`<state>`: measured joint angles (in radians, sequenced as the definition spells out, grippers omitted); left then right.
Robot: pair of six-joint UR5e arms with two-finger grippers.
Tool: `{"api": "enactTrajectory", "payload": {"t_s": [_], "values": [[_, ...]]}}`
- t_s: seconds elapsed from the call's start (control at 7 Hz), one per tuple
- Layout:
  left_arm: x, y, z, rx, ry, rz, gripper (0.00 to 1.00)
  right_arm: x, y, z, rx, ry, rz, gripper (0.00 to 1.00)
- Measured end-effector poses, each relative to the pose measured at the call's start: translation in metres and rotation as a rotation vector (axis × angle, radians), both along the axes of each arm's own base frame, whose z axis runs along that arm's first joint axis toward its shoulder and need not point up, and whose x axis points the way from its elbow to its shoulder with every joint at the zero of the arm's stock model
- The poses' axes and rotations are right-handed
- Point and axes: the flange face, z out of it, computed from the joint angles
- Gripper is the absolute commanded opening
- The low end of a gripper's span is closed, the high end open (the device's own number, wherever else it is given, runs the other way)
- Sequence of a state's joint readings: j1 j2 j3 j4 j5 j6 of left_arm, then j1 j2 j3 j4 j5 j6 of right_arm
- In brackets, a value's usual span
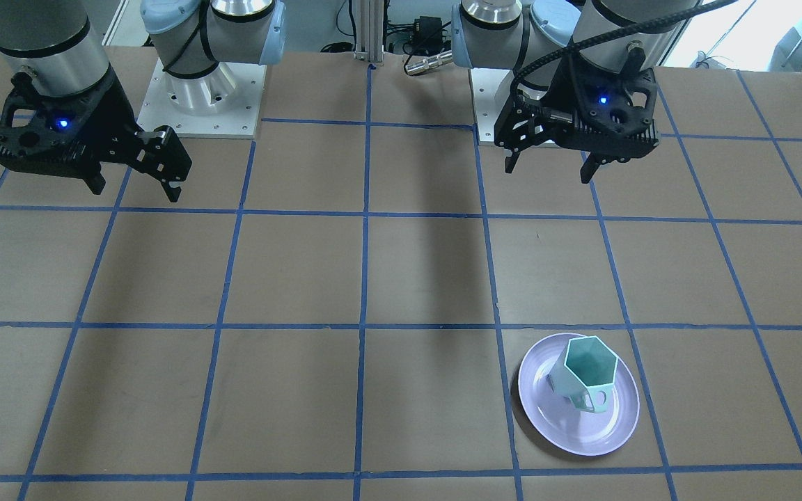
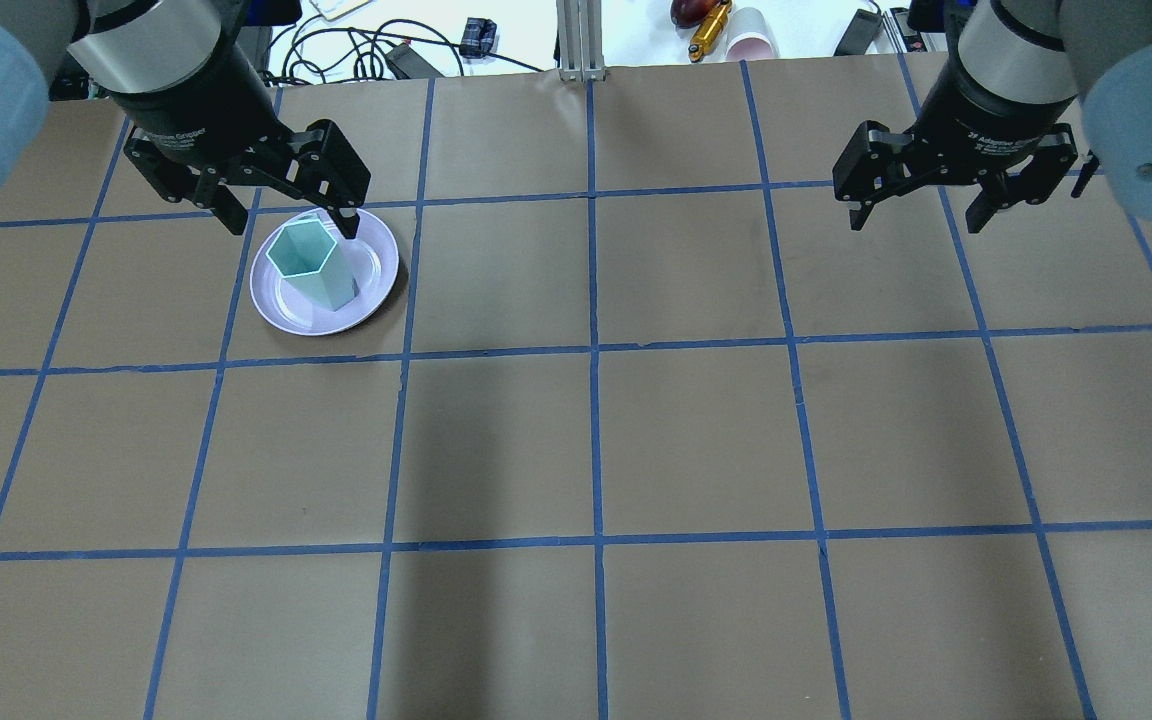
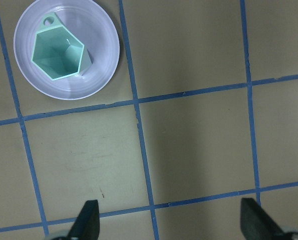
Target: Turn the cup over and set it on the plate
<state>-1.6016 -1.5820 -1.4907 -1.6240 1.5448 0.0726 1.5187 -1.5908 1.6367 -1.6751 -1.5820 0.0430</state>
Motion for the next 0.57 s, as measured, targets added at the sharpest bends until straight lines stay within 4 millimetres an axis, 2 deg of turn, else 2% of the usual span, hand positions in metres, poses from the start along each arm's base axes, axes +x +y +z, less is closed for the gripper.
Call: {"api": "enactTrajectory", "payload": {"t_s": [0.57], "values": [[0.0045,-0.0021,-0.0012,0.002,0.001,0.042,1.00,-0.0001,0.0002,0.0003,0.000,0.001,0.000,1.00]]}}
